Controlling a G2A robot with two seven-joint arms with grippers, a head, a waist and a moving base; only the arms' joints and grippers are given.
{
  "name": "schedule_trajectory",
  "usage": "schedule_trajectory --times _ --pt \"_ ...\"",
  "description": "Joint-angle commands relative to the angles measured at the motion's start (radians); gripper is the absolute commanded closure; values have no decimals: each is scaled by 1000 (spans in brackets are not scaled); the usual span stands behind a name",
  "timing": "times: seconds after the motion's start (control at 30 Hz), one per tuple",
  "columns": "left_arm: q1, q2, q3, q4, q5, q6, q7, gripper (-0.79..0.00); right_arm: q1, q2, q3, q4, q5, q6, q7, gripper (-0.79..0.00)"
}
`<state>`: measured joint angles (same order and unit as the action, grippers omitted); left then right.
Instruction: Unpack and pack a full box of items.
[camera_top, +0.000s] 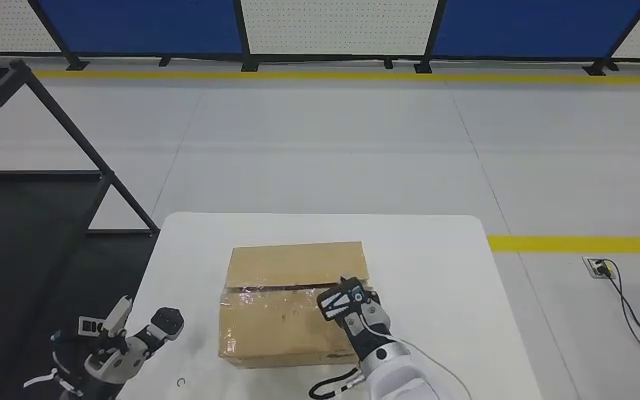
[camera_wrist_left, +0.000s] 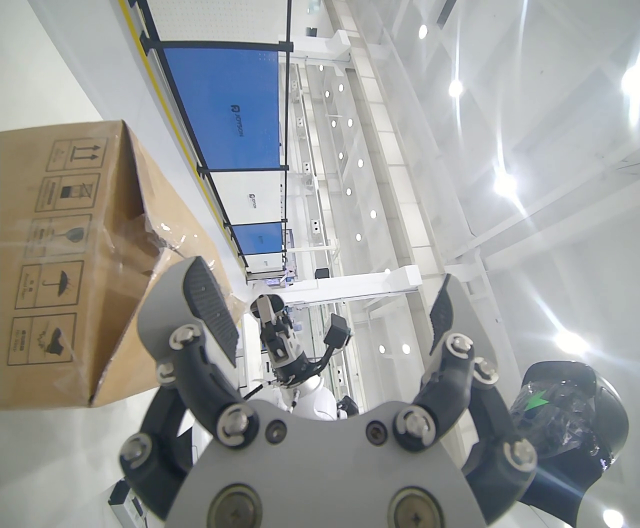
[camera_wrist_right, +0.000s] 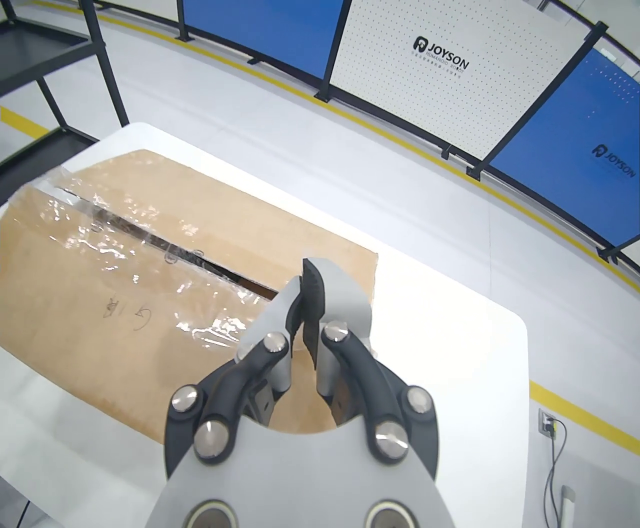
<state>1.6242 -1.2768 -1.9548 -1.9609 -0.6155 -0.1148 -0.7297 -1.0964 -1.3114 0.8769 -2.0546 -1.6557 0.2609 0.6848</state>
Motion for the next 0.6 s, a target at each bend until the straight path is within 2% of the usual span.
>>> schedule_trajectory --times 0.0,0.37,0.47,0.57 --pt "2 1 5 -1 0 -1 -2 -785 -8 -2 8 -6 15 -16 -19 0" --pt "4 7 26 0 10 -5 4 -785 -3 -19 19 -5 64 -92 -36 0" --pt "-6 8 31 -5 11 -15 25 -785 -2 -24 25 -1 70 -100 -39 0" --pt "-28 5 40 -10 -25 -24 93 -785 -3 -29 30 1 77 -106 -42 0"
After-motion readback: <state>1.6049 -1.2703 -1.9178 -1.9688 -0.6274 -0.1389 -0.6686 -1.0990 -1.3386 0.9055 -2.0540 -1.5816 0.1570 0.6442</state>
